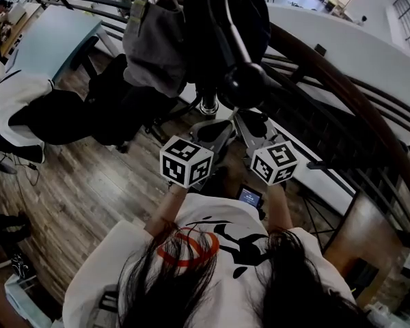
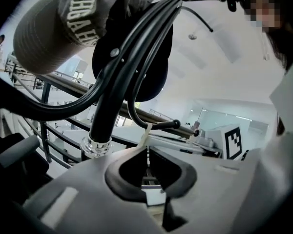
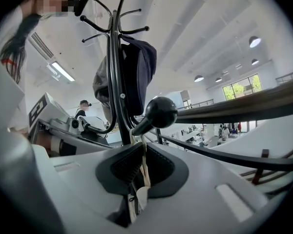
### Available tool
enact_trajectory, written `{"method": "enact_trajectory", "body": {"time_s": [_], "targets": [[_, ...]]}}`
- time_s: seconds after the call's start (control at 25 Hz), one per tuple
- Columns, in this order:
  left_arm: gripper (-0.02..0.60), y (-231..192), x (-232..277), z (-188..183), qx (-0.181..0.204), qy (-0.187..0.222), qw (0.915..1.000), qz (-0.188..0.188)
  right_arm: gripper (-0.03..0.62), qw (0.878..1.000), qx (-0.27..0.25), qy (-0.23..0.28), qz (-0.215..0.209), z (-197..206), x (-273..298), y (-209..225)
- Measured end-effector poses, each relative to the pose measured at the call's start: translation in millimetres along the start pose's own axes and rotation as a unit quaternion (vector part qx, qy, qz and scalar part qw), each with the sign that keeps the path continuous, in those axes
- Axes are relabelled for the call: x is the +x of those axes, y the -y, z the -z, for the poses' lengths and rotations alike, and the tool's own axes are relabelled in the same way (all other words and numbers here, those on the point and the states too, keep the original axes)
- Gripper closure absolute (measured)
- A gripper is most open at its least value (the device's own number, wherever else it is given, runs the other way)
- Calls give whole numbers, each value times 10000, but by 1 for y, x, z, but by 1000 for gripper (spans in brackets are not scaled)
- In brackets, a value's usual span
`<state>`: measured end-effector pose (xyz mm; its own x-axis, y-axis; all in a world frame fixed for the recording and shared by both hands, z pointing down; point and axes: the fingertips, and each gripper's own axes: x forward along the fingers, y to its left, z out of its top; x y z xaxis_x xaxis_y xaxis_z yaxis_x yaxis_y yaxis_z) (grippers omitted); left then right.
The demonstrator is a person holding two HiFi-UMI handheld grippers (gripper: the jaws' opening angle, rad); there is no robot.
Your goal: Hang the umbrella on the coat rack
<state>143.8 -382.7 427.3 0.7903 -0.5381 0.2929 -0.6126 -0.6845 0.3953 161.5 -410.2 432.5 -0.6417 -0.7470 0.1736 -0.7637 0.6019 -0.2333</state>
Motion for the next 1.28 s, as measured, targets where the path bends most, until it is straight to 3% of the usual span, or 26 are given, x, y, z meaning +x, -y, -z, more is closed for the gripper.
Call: {"method": "enact_trajectory", "body": {"time_s": [0.12, 0.44, 0.92, 1.28], "targets": [[569, 2, -5, 0, -196, 137, 9997, 94, 536, 9998, 24, -131, 116, 8, -7, 4], [569, 7, -19, -2, -56, 274, 9996, 100, 539, 9988, 112, -171, 437, 20, -36, 5], [569, 41, -41, -6, 813, 498, 9953, 176, 548, 9979, -152, 120, 616, 6, -89, -26], [571, 86, -60, 3, 1270, 844, 9879, 289, 548, 9965, -99, 57, 830, 33, -134, -55]]}}
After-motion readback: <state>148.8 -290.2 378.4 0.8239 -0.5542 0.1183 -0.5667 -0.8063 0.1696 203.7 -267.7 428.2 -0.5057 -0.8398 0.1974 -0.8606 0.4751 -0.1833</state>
